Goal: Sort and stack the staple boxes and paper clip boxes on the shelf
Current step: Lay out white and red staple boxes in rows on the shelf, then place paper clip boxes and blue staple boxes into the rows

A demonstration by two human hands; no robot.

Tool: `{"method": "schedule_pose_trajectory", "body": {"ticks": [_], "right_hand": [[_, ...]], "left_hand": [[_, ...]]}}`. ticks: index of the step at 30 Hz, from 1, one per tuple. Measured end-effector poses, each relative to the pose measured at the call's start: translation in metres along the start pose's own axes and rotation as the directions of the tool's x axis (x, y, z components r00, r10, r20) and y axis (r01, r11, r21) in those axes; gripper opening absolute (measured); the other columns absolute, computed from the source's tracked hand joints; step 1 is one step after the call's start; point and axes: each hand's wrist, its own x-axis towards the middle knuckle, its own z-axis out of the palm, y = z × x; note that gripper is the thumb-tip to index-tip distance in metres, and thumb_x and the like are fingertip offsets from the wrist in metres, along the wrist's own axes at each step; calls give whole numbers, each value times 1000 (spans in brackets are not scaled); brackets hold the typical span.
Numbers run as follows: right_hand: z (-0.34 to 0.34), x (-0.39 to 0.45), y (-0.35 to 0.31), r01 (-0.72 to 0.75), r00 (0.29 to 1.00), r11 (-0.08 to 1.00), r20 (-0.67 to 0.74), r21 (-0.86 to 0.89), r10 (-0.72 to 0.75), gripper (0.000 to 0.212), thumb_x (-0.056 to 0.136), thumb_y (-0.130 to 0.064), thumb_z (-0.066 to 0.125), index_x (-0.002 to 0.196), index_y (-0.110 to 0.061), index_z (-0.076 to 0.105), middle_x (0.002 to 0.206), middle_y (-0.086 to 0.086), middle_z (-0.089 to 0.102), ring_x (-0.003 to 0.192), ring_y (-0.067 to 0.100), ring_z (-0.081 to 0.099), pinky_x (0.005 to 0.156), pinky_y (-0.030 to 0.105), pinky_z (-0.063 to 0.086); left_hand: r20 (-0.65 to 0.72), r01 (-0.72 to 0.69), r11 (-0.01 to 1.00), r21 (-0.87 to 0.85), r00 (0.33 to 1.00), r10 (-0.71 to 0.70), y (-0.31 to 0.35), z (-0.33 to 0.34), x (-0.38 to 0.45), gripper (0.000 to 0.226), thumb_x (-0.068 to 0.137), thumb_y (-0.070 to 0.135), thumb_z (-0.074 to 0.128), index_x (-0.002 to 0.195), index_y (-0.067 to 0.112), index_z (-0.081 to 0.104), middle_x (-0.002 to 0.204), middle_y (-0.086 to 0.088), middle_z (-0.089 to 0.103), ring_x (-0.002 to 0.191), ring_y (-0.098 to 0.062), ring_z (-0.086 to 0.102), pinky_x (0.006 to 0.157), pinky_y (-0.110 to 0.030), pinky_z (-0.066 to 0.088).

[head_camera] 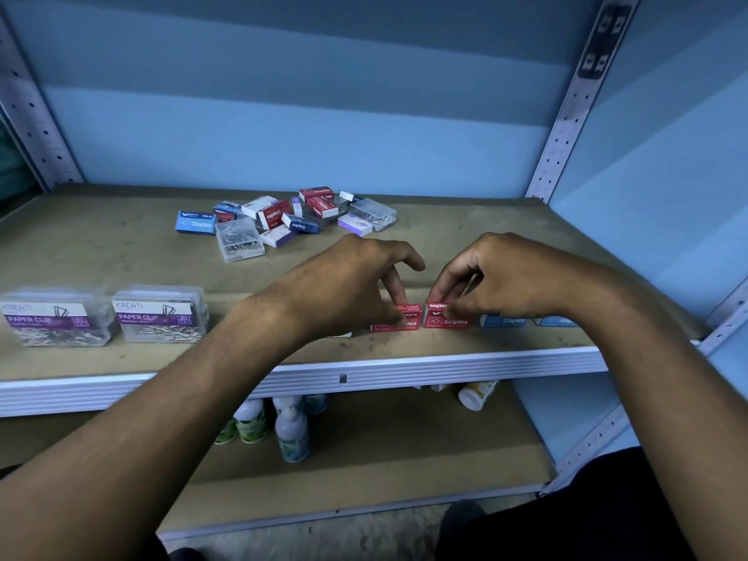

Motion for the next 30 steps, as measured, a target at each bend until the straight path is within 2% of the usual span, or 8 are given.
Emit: {"method": "schedule_pose_trajectory", "body": {"ticks": [4, 7, 9, 17, 22, 24, 27, 30], "right_hand": [[-3, -1, 0, 13, 996, 1000, -85, 9, -12, 9, 87, -34, 74, 92, -38, 80, 85, -28, 73, 83, -14, 64, 75, 14, 49], [-3, 4, 0, 38, 970, 999, -241, 19, -32, 8, 88, -35, 73, 92, -38, 79, 83, -29, 70, 81, -19, 60, 67, 6, 40], [-1, 10, -1, 57, 958, 998, -282, 36, -45, 8, 88, -33, 73, 91, -38, 79, 84, -28, 70, 82, -20, 60, 65, 1, 39], [15, 45, -11, 23, 968, 998, -252, 60, -7, 15, 89, -29, 72, 102, -32, 77, 95, -18, 73, 90, -7, 65, 79, 10, 46], [22, 85, -11, -36, 972, 999, -231, 32, 43, 35, 87, -26, 69, 121, -34, 67, 117, -8, 66, 106, 10, 62, 88, 20, 45], [21, 102, -10, -82, 975, 997, -210, -18, 76, 47, 87, -27, 67, 133, -33, 59, 132, -2, 59, 118, 15, 57, 94, 25, 44], [20, 123, -7, -129, 964, 990, -240, -62, 110, 59, 89, -25, 63, 146, -30, 45, 151, 3, 45, 137, 22, 45, 109, 32, 40], [26, 136, -6, -137, 970, 988, -210, -67, 120, 65, 92, -17, 52, 154, -28, 33, 159, 4, 38, 143, 24, 39, 111, 32, 35]], "left_hand": [[-28, -4, 1000, 23, 1000, 4, -1, -4, -2, 55, 77, 30, 80, 127, 34, 56, 95, 17, 71, 79, 2, 64, 78, -26, 54], [-56, -3, 1000, -16, 998, 2, -6, -11, -3, 49, 76, 36, 80, 121, 35, 61, 93, 18, 71, 76, 2, 67, 79, -32, 56], [-67, 13, 1000, -11, 998, -14, -12, -16, -4, 45, 76, 39, 80, 118, 35, 64, 94, 19, 71, 76, 3, 67, 80, -31, 56], [-160, 207, 968, 144, 970, -184, -56, -45, -10, 45, 75, 41, 79, 117, 30, 66, 109, 14, 67, 94, -5, 59, 84, -21, 46], [-236, 383, 891, 245, 914, -329, -79, -56, -12, 55, 75, 41, 79, 124, 26, 62, 129, -1, 58, 120, -19, 50, 93, -26, 38], [-216, 476, 825, 303, 878, -428, -89, -58, -10, 61, 74, 47, 78, 128, 24, 59, 132, -4, 55, 121, -23, 50, 94, -29, 40], [-159, 561, 740, 371, 823, -545, -99, -61, -8, 61, 75, 58, 72, 123, 23, 59, 129, -4, 59, 114, -24, 53, 83, -28, 41], [-110, 602, 715, 355, 787, -607, -105, -63, -9, 62, 79, 56, 70, 127, 19, 59, 133, -6, 58, 119, -24, 53, 83, -27, 37]]}}
